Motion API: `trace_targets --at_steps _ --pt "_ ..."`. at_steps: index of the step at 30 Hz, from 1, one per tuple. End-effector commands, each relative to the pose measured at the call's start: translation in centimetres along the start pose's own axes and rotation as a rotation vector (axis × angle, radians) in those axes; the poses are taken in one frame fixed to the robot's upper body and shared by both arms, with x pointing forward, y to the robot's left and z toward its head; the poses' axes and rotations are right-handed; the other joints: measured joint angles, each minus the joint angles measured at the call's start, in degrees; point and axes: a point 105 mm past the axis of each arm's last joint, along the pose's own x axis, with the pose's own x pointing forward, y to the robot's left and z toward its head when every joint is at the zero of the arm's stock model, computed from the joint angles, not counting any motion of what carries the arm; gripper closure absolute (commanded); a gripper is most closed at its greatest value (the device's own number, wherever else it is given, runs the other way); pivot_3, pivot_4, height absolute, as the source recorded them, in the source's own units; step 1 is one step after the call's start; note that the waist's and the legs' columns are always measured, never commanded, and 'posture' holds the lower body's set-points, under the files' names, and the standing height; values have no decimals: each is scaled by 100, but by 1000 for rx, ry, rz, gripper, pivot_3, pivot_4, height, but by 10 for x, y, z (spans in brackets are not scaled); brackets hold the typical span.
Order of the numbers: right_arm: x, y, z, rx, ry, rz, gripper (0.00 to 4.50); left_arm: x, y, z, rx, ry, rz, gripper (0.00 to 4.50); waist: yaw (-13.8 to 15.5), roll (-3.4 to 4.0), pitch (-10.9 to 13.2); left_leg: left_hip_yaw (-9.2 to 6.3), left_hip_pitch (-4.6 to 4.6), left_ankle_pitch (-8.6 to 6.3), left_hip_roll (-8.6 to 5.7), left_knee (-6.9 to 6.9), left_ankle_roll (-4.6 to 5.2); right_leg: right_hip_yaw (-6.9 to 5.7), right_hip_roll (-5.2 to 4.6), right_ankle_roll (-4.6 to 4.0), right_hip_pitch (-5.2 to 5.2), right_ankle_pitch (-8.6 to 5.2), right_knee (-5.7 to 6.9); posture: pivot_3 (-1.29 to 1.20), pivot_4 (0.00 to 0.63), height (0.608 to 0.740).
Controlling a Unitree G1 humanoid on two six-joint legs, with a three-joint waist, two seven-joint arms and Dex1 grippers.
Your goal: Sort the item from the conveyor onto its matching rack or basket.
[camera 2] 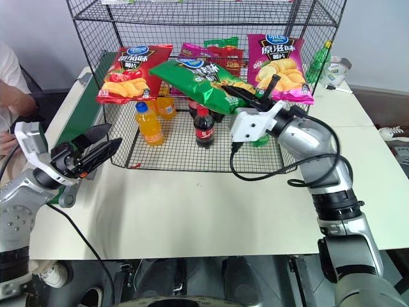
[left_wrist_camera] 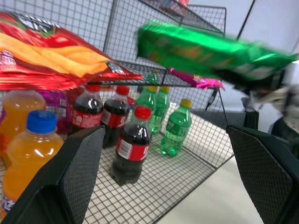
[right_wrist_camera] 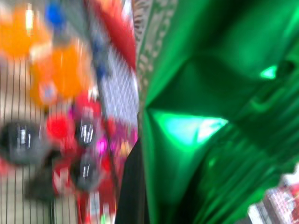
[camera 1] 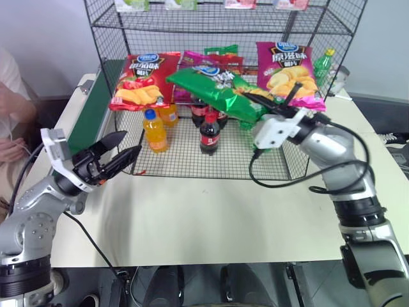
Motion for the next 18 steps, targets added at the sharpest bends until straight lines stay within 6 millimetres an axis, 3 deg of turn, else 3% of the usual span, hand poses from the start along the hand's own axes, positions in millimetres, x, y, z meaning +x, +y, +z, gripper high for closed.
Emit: trace_targets --at_steps 1,5,18 --pt "17 -22 -5 -78 86 -102 4500 -3 0 11 166 -17 34 64 6 0 0 0 -1 2 1 -2 -3 0 2 0 -2 0 1 0 150 739" --pt "26 -24 -17 -152 187 -111 4500 -3 -2 10 286 -4 69 64 46 0 0 0 -4 3 2 -1 -6 0 1 -1 -2 0 0 0 150 739" --pt "47 -20 -21 -70 287 -168 4500 -3 -10 9 286 -55 120 64 25 -2 -1 -2 -21 -2 1 6 4 -5 -3 0 -16 0 9 0 150 739"
